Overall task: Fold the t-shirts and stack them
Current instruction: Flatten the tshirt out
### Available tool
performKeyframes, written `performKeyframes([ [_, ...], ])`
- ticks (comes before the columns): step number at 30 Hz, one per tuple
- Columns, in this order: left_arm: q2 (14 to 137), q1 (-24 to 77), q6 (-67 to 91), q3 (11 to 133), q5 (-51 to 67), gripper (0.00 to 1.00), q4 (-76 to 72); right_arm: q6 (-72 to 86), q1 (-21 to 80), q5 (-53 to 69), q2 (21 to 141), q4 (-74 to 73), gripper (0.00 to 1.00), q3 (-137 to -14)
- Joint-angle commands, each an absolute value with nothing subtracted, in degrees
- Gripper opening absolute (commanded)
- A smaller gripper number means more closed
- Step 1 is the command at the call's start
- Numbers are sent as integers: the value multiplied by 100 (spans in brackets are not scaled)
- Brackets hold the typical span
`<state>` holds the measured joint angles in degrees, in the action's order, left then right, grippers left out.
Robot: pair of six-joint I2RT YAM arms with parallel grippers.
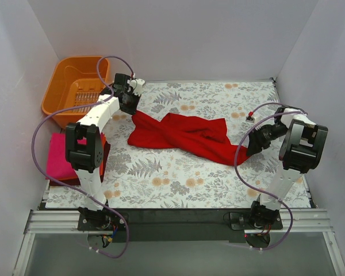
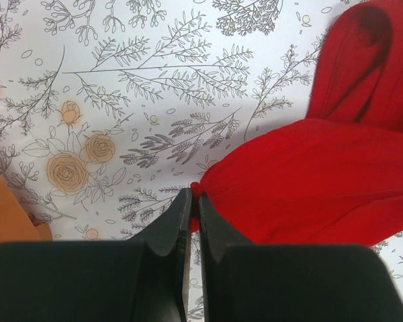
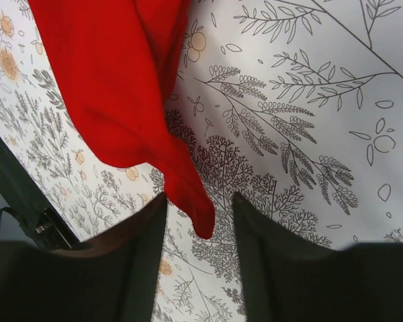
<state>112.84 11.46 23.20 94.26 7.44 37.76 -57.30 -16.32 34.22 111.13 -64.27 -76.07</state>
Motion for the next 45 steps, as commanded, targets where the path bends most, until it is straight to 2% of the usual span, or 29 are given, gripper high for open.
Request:
performKeyframes([
  [1,11171,1116,2390,9615,677,0,3832,-5695,-1547,3428,11109,-6152,45,-7532],
  [2,11171,1116,2434,9633,677,0,3841,-5704,-1529,3436,11092,-6161,39,-7524],
  [3,11162,1116,2469,9624,694,0,3850,-5722,-1529,3454,11074,-6170,23,-7532],
  [5,11119,1099,2609,9642,747,0,3858,-5748,-1521,3411,10925,-6187,2,-7576],
  [10,10881,801,3040,10141,1150,0,3754,-5590,-1547,3095,10268,-6214,1,-8216],
  [15,10355,475,3296,10835,1634,0,3218,-5081,-1556,2840,9582,-5978,1,-9727],
  [22,9416,431,3348,10715,1626,0,1771,-4281,-1556,2409,8746,-4941,1,-10898],
  [27,8378,422,3322,9863,1530,0,284,-3973,-1556,1952,7790,-3501,1,-10759],
  [34,6735,422,2998,8580,1503,0,-1184,-4043,-1556,1302,6233,-1918,1,-9600],
  [39,5365,422,2760,7744,1354,0,-1547,-4262,-1556,801,5171,-1022,1,-9089],
  [45,4343,422,2356,7532,994,0,-1407,-4605,-1556,519,4308,-712,1,-8947],
])
